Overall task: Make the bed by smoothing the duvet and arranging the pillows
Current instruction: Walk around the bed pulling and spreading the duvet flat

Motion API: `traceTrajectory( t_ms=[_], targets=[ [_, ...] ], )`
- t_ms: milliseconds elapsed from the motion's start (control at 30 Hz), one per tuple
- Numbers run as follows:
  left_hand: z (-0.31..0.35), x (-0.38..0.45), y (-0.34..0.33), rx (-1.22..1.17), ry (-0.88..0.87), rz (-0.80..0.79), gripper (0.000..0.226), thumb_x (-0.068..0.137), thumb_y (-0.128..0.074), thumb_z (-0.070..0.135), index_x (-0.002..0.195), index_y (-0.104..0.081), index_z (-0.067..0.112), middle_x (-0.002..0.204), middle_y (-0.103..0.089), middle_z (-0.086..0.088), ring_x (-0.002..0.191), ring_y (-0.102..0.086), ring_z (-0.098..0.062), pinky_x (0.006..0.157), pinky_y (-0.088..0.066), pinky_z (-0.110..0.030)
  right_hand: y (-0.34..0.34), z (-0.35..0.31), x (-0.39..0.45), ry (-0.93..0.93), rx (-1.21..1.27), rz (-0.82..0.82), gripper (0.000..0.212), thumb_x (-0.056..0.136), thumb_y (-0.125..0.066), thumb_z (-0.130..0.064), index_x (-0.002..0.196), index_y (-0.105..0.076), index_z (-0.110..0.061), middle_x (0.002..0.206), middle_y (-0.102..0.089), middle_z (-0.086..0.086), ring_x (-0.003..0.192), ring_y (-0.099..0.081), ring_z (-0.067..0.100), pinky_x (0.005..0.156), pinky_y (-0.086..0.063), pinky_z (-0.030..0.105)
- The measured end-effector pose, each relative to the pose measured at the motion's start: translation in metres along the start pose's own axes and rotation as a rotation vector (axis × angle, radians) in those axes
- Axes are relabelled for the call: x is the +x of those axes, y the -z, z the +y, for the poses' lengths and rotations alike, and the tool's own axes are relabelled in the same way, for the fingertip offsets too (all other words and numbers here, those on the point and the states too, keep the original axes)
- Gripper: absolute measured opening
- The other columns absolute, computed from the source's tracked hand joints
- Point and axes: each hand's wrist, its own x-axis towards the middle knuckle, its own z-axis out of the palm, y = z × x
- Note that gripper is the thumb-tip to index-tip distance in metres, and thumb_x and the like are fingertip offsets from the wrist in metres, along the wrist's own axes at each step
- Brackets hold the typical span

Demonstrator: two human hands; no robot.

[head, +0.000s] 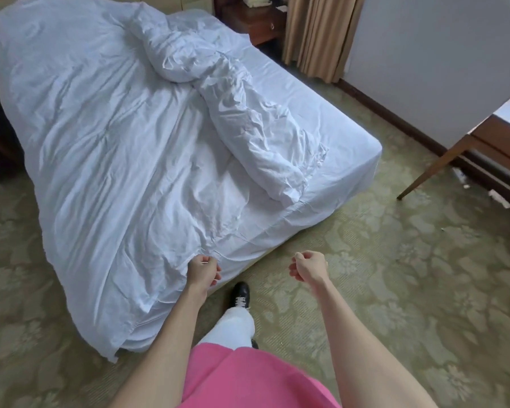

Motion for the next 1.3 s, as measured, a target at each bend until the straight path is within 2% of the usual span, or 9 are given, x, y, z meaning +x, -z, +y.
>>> traceTrajectory(
  t_ms=[333, 500, 667, 833, 933, 1033, 1100, 1200, 1300],
  targets=[
    [0.077, 0.091, -0.122, 0.031, 0.042, -0.105, 0.012, 0.090, -0.046, 0.005, 0.088, -0.058, 0.007, 0.075, -0.061, -0.008, 0.055, -0.053, -0.017, 0.052, -0.043, -0.025, 0.056, -0.080, 0.136, 0.042, -0.168, -0.003, 0.030, 0.097, -0.049, -0.014, 0.079, -0.069, -0.002, 0.069, -0.073, 0.010, 0.066, -0.072, 0.023, 0.066, -0.060, 0.035],
    [0.136, 0.136, -0.176, 0.003, 0.082, -0.133, 0.012, 0.091, -0.045, 0.005, 0.090, -0.056, 0.007, 0.073, -0.060, -0.007, 0.056, -0.053, -0.017, 0.053, -0.043, -0.026, 0.076, -0.131, 0.213, 0.008, -0.256, -0.078, 0.027, 0.098, -0.049, -0.015, 0.085, -0.069, -0.003, 0.072, -0.074, 0.012, 0.065, -0.069, 0.022, 0.071, -0.061, 0.039],
    [0.176, 0.175, -0.194, 0.057, 0.090, -0.127, 0.012, 0.091, -0.046, 0.007, 0.085, -0.055, 0.011, 0.074, -0.061, -0.006, 0.059, -0.055, -0.018, 0.055, -0.044, -0.028, 0.071, -0.176, 0.275, 0.027, -0.317, -0.159, 0.025, 0.100, -0.048, -0.012, 0.091, -0.068, -0.001, 0.073, -0.070, 0.010, 0.057, -0.064, 0.017, 0.056, -0.054, 0.026],
    [0.197, 0.207, -0.191, 0.105, 0.087, -0.067, 0.014, 0.090, -0.046, 0.009, 0.078, -0.053, 0.013, 0.073, -0.063, -0.006, 0.059, -0.056, -0.019, 0.058, -0.045, -0.029, 0.045, -0.200, 0.325, 0.058, -0.430, -0.269, 0.024, 0.098, -0.049, -0.014, 0.091, -0.069, -0.003, 0.075, -0.073, 0.008, 0.063, -0.067, 0.016, 0.062, -0.057, 0.029],
    [0.205, 0.219, -0.194, 0.158, 0.090, -0.023, 0.015, 0.090, -0.045, 0.010, 0.077, -0.051, 0.014, 0.073, -0.064, -0.005, 0.059, -0.056, -0.018, 0.056, -0.044, -0.027, 0.024, -0.207, 0.353, 0.083, -0.504, -0.336, 0.020, 0.094, -0.051, -0.015, 0.090, -0.069, -0.007, 0.080, -0.072, 0.009, 0.074, -0.068, 0.024, 0.073, -0.060, 0.038],
    [0.209, 0.230, -0.200, 0.181, 0.115, -0.011, 0.014, 0.091, -0.045, 0.014, 0.079, -0.053, 0.014, 0.082, -0.066, -0.009, 0.069, -0.060, -0.020, 0.062, -0.047, -0.030, 0.004, -0.211, 0.380, 0.108, -0.621, -0.431, 0.019, 0.092, -0.054, -0.022, 0.103, -0.067, -0.014, 0.091, -0.068, 0.005, 0.087, -0.066, 0.026, 0.085, -0.059, 0.041],
    [0.214, 0.237, -0.202, 0.189, 0.137, 0.008, 0.012, 0.089, -0.046, 0.017, 0.081, -0.054, 0.015, 0.094, -0.067, -0.013, 0.080, -0.060, -0.023, 0.066, -0.049, -0.033, -0.008, -0.218, 0.397, 0.117, -0.679, -0.495, 0.023, 0.093, -0.055, -0.023, 0.113, -0.064, -0.015, 0.095, -0.065, 0.004, 0.086, -0.063, 0.025, 0.086, -0.057, 0.038],
    [0.221, 0.247, -0.211, 0.208, 0.173, 0.045, 0.011, 0.090, -0.045, 0.018, 0.085, -0.054, 0.016, 0.098, -0.064, -0.010, 0.081, -0.057, -0.023, 0.067, -0.048, -0.031, -0.022, -0.223, 0.424, 0.191, -0.790, -0.556, 0.040, 0.092, -0.062, -0.028, 0.130, -0.056, -0.013, 0.127, -0.060, 0.011, 0.102, -0.058, 0.025, 0.082, -0.048, 0.032],
    [0.226, 0.257, -0.224, 0.220, 0.232, 0.048, 0.012, 0.093, -0.044, 0.020, 0.091, -0.055, 0.015, 0.094, -0.060, -0.006, 0.079, -0.055, -0.020, 0.067, -0.049, -0.031, -0.039, -0.226, 0.451, 0.288, -0.933, -0.489, 0.084, 0.083, -0.072, -0.049, 0.148, -0.034, -0.013, 0.153, -0.034, 0.013, 0.139, -0.034, 0.029, 0.106, -0.038, 0.044]
  ],
)
